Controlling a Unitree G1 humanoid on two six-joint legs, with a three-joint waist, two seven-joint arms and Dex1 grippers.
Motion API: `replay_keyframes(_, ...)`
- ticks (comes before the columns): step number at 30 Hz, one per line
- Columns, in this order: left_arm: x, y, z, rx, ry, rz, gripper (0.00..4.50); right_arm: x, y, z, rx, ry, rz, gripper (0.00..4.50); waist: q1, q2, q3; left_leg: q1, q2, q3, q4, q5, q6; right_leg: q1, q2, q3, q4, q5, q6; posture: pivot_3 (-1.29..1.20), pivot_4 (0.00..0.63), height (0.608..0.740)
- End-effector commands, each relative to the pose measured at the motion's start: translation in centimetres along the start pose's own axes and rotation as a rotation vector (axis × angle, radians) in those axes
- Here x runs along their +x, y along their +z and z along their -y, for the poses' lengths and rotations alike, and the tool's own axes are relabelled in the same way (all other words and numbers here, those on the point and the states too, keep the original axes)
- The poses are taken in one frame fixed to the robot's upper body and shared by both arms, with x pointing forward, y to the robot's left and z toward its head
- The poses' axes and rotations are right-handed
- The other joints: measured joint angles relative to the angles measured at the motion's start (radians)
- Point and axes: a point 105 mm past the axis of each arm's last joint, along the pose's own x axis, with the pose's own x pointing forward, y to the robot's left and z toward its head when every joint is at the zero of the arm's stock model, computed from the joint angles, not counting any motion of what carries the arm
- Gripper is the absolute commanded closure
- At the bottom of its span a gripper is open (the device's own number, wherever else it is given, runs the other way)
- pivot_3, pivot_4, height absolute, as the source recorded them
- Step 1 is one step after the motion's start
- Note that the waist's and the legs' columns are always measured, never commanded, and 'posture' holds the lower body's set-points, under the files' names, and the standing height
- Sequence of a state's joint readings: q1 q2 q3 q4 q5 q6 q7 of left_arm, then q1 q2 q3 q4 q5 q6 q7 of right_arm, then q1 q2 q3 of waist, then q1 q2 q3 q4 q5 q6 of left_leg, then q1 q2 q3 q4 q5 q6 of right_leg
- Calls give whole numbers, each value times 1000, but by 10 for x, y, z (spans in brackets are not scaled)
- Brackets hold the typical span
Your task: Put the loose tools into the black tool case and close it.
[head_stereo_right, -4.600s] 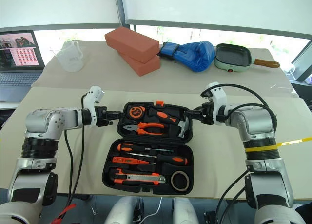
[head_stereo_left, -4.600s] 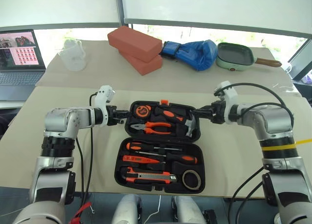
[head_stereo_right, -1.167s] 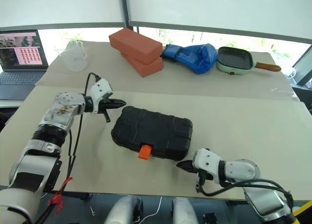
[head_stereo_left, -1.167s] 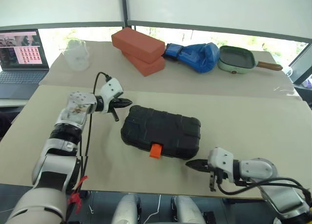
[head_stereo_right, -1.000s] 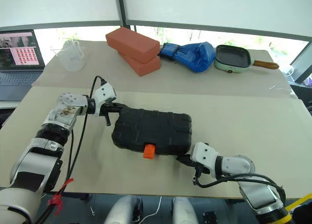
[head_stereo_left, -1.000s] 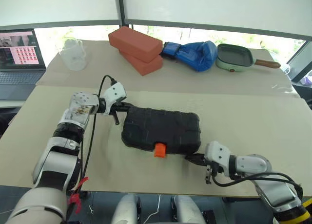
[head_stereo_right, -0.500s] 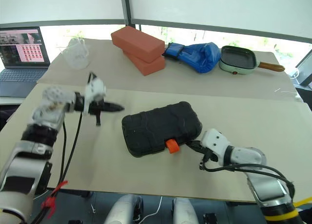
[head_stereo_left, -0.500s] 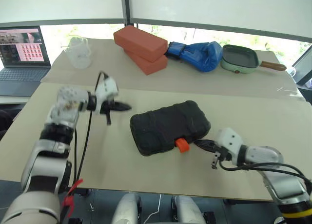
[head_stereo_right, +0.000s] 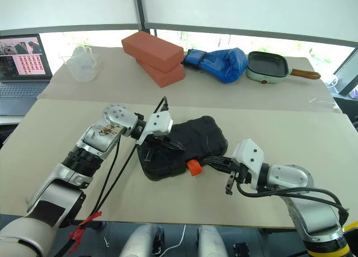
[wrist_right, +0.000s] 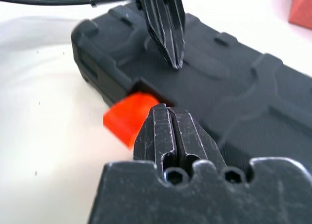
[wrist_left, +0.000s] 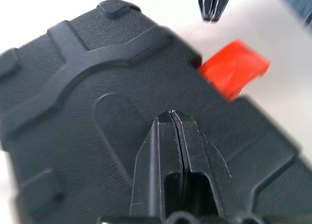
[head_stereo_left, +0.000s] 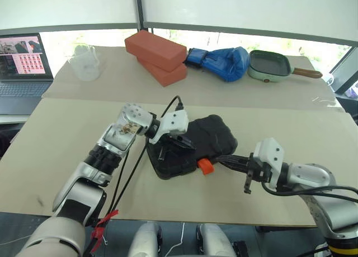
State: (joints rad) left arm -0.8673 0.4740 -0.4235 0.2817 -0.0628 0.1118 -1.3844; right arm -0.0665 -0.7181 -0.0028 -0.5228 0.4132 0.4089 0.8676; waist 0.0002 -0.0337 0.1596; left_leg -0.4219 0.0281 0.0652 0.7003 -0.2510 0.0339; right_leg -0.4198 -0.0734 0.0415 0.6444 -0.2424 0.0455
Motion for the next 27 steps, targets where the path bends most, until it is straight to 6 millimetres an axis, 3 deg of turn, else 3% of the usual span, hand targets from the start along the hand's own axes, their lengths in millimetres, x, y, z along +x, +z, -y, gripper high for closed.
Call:
replay_keyframes(1, 4, -23, 9, -56, -25, -72, 4447, 8, 5, -5, -36, 17, 0, 4500, 0, 0, 0, 0, 0, 0, 0, 0, 0, 0, 0, 0, 0, 0, 0, 0, 150, 738)
replay_keyframes(8, 5, -22, 9, -65, -12, -53, 4447, 12, -25, -20, -39, 78, -128, 4500, 1, 0, -1, 0, 0, 0, 0, 0, 0, 0, 0, 0, 0, 0, 0, 0, 150, 738)
replay_keyframes(21, 11, -12, 5, -58, 6, -19, 4447, 25, -34, -17, -11, 18, -123, 4500, 6, 0, -2, 1, 0, 0, 1, 0, 0, 1, 0, 0, 1, 0, 0, 0, 150, 738)
replay_keyframes(27, 15, -11, 9, -62, 3, -7, 4447, 28, -37, -25, 22, -7, -113, 4500, 8, 0, -2, 1, 0, 0, 2, 0, 0, 1, 0, 0, 1, 0, 0, 0, 150, 738)
